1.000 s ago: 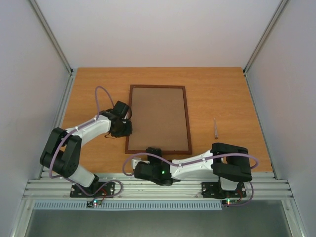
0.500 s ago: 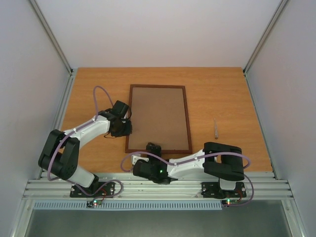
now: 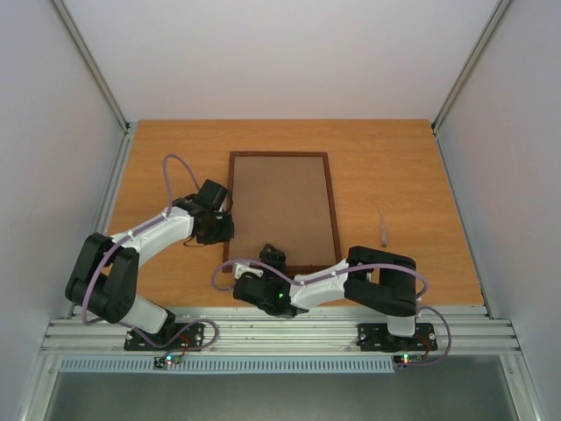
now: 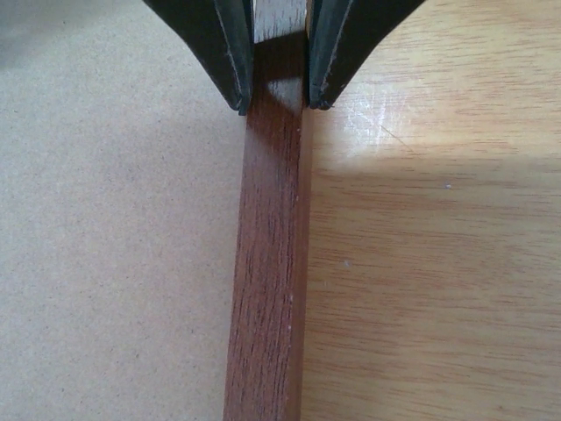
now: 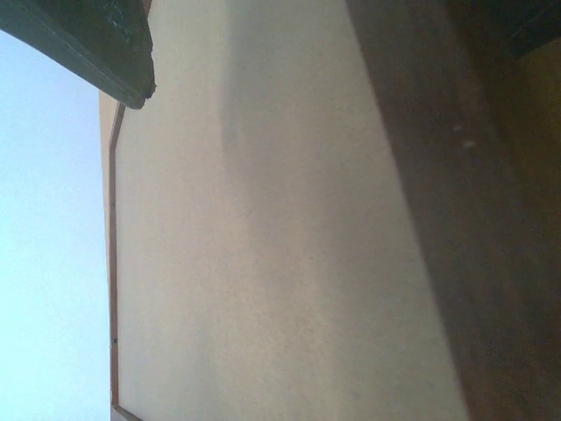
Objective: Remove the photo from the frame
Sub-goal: Turn over the photo frame at the center of the board.
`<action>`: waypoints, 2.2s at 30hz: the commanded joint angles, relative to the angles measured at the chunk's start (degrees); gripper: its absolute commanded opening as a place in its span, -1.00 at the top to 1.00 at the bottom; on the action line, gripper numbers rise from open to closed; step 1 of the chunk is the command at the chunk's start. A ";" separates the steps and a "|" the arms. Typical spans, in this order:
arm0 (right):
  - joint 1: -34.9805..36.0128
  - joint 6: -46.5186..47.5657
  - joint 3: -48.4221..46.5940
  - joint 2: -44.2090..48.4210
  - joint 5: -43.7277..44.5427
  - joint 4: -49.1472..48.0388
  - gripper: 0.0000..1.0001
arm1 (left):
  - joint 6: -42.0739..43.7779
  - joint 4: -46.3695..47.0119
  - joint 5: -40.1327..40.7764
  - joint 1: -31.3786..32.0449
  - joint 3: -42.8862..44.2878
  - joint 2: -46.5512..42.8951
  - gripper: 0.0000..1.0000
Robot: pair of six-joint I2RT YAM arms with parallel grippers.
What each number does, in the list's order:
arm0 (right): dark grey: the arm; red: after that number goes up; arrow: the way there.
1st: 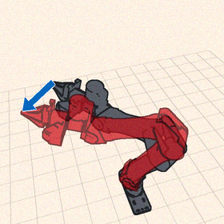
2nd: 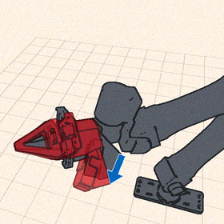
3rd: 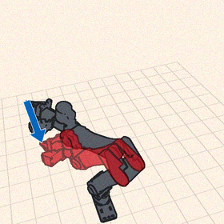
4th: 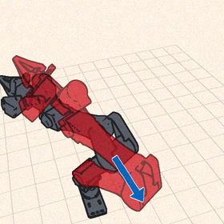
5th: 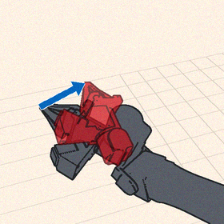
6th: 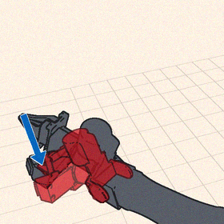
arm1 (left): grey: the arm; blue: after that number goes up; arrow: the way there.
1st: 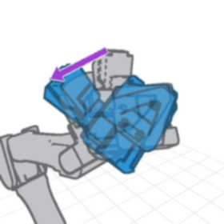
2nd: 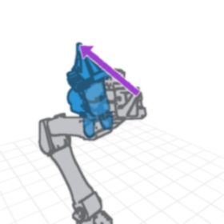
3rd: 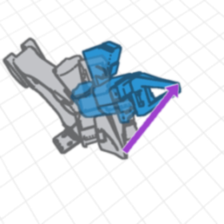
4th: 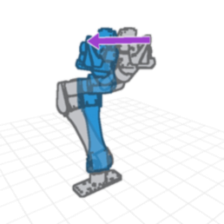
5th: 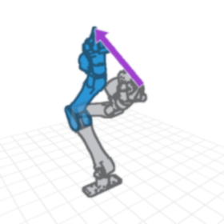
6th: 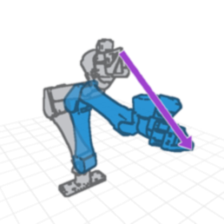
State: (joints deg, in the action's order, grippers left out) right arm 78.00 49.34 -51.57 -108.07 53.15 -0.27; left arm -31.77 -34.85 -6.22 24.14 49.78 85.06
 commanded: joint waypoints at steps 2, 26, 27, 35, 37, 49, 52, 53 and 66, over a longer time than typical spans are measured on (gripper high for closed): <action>-1.97 2.05 -0.91 -1.23 0.56 -2.87 -0.47 | -2.98 4.79 -0.96 0.12 0.06 -1.37 0.99; -7.68 16.72 7.79 3.28 -5.03 -30.61 0.68 | -11.84 15.69 -16.30 -16.65 -14.31 -19.37 0.11; -7.68 16.51 8.06 3.96 -5.27 -30.98 0.72 | -12.79 16.24 -17.09 -17.61 -15.01 -20.72 0.05; -7.67 12.68 11.04 10.77 -7.81 -34.85 0.97 | -18.46 16.50 -19.02 -22.13 -18.23 -34.08 -0.45; -7.66 10.99 11.39 13.02 -8.84 -34.88 0.98 | -19.83 16.19 -18.46 -22.40 -18.61 -36.79 -0.49; -7.68 -2.31 12.91 26.34 -17.65 -35.31 0.98 | -23.86 13.63 -14.44 -22.60 -19.55 -50.56 -0.78; -7.81 -5.69 14.18 27.82 -18.77 -38.20 0.98 | -23.95 12.63 -14.22 -22.56 -19.59 -51.73 -0.79; -7.90 -6.99 14.74 28.18 -19.30 -39.20 0.98 | -23.95 12.35 -14.18 -22.56 -19.59 -51.90 -0.79; -10.11 -27.77 23.84 33.28 -23.34 -55.24 0.98 | -25.21 10.59 -12.86 -22.56 -20.45 -55.36 -0.81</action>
State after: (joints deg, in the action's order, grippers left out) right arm 68.51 36.01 -29.87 -75.92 34.52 -44.05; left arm -56.14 -24.32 -20.05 1.93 30.57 31.33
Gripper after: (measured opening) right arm 0.217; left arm 0.903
